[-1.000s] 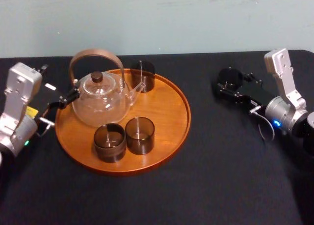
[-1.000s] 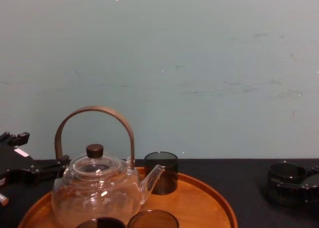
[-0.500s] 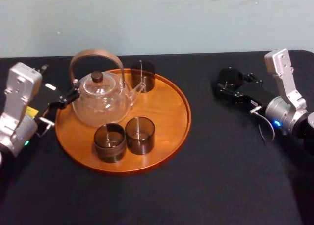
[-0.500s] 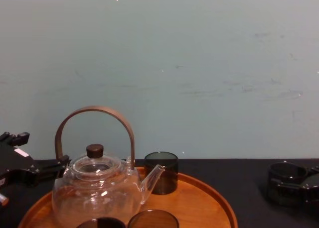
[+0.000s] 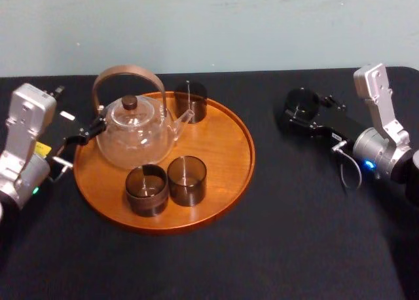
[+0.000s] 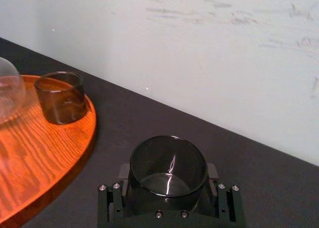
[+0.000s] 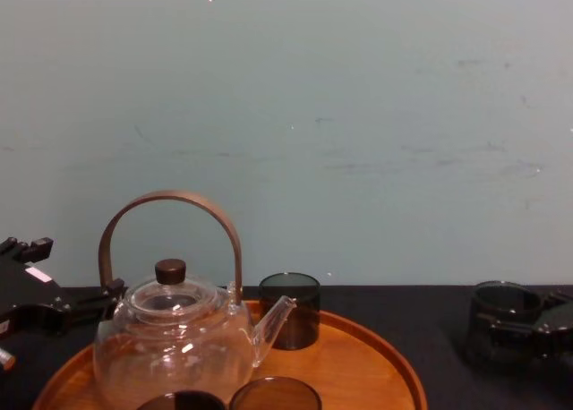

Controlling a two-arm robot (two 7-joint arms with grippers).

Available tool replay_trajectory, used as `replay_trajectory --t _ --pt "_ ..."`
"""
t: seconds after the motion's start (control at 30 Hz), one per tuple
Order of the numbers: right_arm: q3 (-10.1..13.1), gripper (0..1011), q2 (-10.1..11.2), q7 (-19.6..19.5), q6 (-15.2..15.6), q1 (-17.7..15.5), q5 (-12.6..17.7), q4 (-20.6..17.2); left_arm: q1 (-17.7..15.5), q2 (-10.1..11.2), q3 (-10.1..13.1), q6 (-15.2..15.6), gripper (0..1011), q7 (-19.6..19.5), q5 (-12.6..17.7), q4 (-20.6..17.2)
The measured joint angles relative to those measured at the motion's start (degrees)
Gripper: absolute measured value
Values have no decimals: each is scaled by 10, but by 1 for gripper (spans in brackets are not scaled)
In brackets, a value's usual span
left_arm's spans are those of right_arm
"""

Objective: Pick up the glass from the table and place it on the tray.

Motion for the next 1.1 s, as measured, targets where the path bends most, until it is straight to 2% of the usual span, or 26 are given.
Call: replay_trajectory --t 0.53,1.1 --pt "-14 905 16 -6 25 -32 7 -90 0 0 0 0 1009 0 0 0" --pt "-38 904 25 -7 38 -52 8 -155 0 0 0 0 1009 0 0 0"
